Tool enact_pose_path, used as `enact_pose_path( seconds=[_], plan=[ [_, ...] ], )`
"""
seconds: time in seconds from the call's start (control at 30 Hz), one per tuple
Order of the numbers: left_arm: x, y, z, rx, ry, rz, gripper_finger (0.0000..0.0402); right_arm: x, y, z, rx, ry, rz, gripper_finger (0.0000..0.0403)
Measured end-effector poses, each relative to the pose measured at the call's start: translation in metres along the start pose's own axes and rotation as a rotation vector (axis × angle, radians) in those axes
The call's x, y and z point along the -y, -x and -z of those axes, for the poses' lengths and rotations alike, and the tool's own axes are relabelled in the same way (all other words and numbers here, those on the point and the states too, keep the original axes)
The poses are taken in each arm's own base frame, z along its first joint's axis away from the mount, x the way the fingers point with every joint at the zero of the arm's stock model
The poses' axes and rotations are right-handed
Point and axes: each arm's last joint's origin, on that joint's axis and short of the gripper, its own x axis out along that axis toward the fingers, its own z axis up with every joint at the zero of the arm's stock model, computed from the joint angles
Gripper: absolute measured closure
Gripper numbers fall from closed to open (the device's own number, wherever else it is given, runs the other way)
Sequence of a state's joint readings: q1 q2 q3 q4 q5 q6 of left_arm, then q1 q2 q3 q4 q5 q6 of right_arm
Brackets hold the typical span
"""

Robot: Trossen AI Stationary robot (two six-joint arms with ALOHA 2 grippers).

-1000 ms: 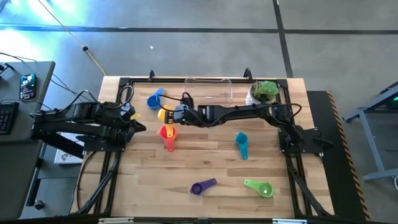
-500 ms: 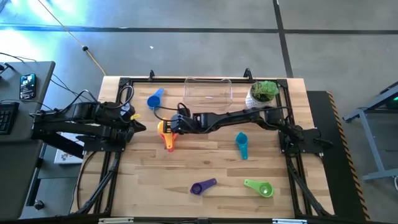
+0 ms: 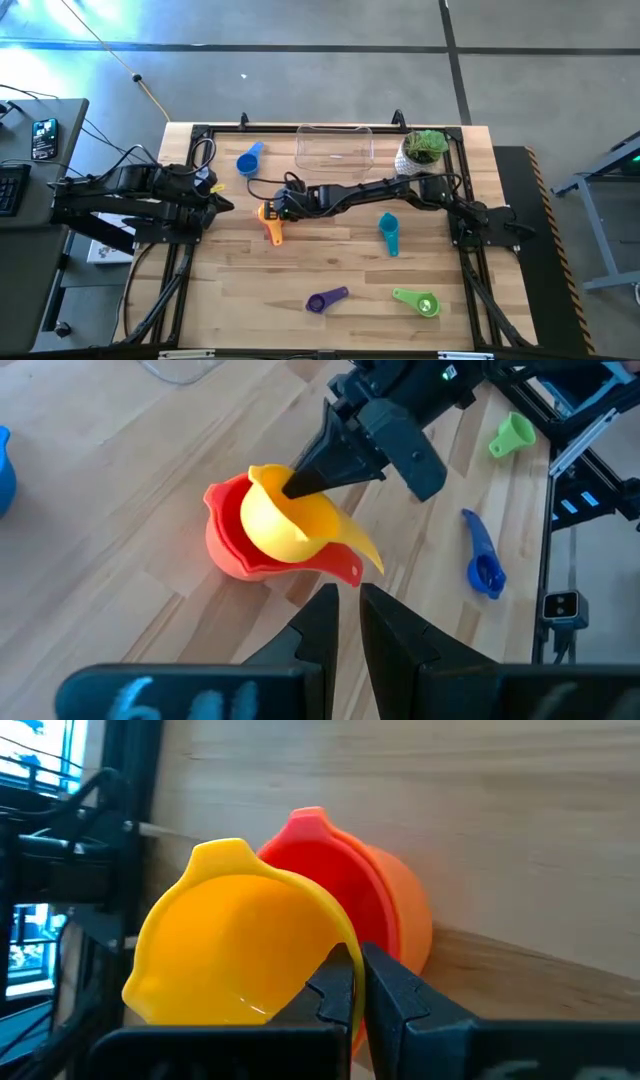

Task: Nest measuring cups in basket
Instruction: Stack the yellow measuring cup on the top of the red measuring cup

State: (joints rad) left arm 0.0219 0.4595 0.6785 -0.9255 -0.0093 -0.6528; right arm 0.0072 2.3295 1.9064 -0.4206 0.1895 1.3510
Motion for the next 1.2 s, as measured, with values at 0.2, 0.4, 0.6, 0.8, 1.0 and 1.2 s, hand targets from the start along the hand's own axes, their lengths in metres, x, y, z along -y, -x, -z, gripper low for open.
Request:
enact_pose_path(
  seconds=[0.2,0.4,0.6,0.8,1.0,1.2],
  plan=[
    [0.000,0.000,0.000,0.000,0.001,-0.002,0.0367,0.000,0.000,-0.001,0.002,-0.004,0.002,0.0400],
    [0.000,0.000,0.000,0.001,0.017,-0.002,0.0367,0.000,0.000,-0.001,0.002,-0.008,0.000,0.0372],
    [0.000,0.000,0.000,0.001,0.017,-0.002,0.0367,0.000,0.000,-0.002,0.031,-0.016,0.007,0.0342],
    [0.000,0.000,0.000,0.001,0.017,-0.002,0.0367,0.001,0.000,-0.004,0.035,-0.016,0.008,0.0332],
    [0.000,0.000,0.000,-0.003,0.019,0.003,0.0367,0.001,-0.001,-0.006,0.039,0.012,0.011,0.0331],
    [0.000,0.000,0.000,-0.003,0.025,0.003,0.0367,-0.013,0.010,-0.014,0.042,0.079,-0.010,0.0331]
  ],
)
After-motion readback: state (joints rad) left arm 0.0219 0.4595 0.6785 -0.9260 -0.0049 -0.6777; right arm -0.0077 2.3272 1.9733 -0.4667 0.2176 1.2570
